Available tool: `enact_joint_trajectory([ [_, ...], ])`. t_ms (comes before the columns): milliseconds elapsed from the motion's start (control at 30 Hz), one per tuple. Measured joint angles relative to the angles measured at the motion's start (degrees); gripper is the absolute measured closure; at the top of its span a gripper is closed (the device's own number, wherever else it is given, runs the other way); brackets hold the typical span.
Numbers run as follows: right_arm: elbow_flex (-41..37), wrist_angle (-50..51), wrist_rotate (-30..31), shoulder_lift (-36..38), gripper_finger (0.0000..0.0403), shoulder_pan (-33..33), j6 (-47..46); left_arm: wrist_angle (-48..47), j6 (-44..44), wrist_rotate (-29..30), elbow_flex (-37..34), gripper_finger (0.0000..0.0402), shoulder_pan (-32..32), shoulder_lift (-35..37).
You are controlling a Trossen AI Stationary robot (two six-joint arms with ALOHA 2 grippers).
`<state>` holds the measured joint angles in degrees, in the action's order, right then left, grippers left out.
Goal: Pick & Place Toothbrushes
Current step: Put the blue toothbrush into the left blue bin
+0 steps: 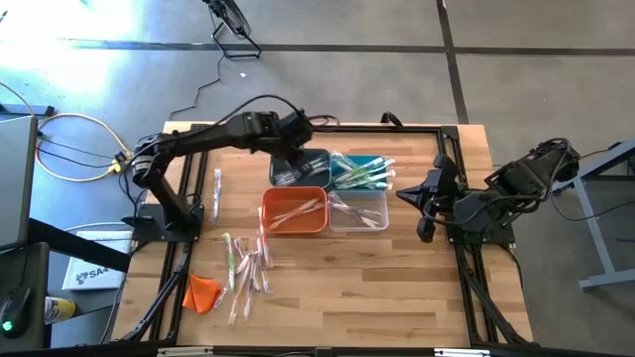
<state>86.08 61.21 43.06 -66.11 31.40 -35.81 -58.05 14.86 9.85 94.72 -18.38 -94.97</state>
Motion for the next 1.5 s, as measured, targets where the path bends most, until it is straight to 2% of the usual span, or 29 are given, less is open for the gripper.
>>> enact_joint_trajectory([
  [167, 0.0, 0.5, 0.1, 0.0, 0.0401, 0.0, 0.0, -10.7, 0.2, 0.4, -0.2, 0.0401, -2.7, 1.8],
  [300, 0.0, 1.3, 0.1, 0.0, 0.0401, 0.0, 0.0, -12.8, 0.7, 0.0, -4.2, 0.0401, -4.7, 4.6],
  [533, 0.0, 1.6, 0.3, 0.0, 0.0401, 0.0, 0.0, -7.7, 6.8, -1.8, -20.9, 0.0401, -10.0, 14.7],
  [767, 0.0, 1.6, 0.3, 0.0, 0.0401, 0.0, 0.1, -4.4, 20.4, -2.0, -38.8, 0.0401, -13.7, 27.8],
  [933, 0.0, 1.6, 0.3, 0.0, 0.0401, 0.0, 0.1, -4.5, 30.5, 0.2, -47.0, 0.0401, -15.4, 36.0],
  [1167, 0.0, 1.6, 0.4, 0.0, 0.0401, 0.0, 1.5, -5.5, 37.8, 5.4, -52.6, 0.0401, -17.6, 41.5],
  [1500, 0.0, 1.6, 0.4, 0.0, 0.0401, 0.0, 1.3, -4.9, 38.9, 5.6, -55.7, 0.0401, -19.1, 41.5],
])
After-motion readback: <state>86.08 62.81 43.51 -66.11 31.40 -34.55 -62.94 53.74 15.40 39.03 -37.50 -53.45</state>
